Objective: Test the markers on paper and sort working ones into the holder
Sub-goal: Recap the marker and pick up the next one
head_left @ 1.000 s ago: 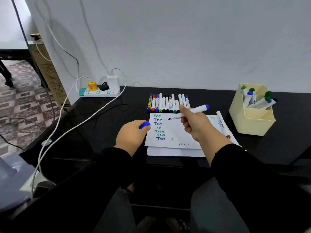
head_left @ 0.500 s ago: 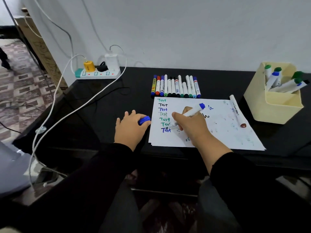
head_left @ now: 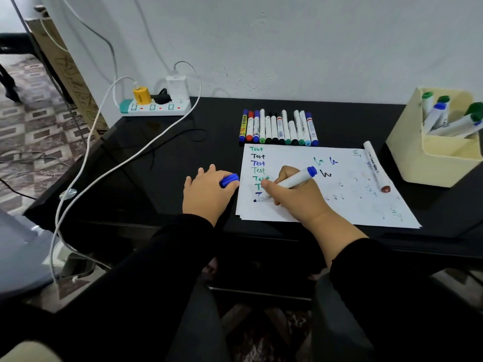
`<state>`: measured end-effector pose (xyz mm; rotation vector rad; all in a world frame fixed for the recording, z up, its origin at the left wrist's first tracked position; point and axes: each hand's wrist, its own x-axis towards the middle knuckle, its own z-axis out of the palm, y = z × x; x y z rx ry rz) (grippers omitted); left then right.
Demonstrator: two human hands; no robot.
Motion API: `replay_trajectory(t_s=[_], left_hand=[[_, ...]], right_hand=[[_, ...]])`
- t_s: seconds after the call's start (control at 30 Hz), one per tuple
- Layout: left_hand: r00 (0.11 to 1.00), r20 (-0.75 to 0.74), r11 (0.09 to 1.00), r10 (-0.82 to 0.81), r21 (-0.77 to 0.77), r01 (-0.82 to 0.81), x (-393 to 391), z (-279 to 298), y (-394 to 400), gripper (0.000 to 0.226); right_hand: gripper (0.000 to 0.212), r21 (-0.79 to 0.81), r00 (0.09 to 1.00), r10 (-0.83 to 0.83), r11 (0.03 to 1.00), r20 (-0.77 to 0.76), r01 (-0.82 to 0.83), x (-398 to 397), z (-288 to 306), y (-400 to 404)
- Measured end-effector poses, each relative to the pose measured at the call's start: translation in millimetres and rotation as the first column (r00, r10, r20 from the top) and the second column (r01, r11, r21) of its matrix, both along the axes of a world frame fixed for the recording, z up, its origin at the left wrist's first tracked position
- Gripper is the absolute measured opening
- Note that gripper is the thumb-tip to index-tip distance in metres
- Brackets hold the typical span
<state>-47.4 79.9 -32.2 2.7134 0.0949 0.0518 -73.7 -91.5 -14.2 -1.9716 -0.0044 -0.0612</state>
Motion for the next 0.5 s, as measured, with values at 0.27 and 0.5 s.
replay_trajectory(t_s=[0.27, 0.5], left_hand=[[1.0, 0.01, 1.0, -0.001, -0.013, 0.001, -0.8, -0.7, 0.0, 0.038], [1.0, 0.005, 1.0, 0.0, -0.018, 0.0, -0.3, -1.0, 0.1, 0.039]], right_hand=[[0.035, -0.007, 1.0, -0.019, 1.0, -0.023, 0.019, 2.7, -0.8, 4.2], [0.037, -0.005, 0.997, -0.075, 0.997, 0.005, 0.075, 2.0, -0.1, 3.7]])
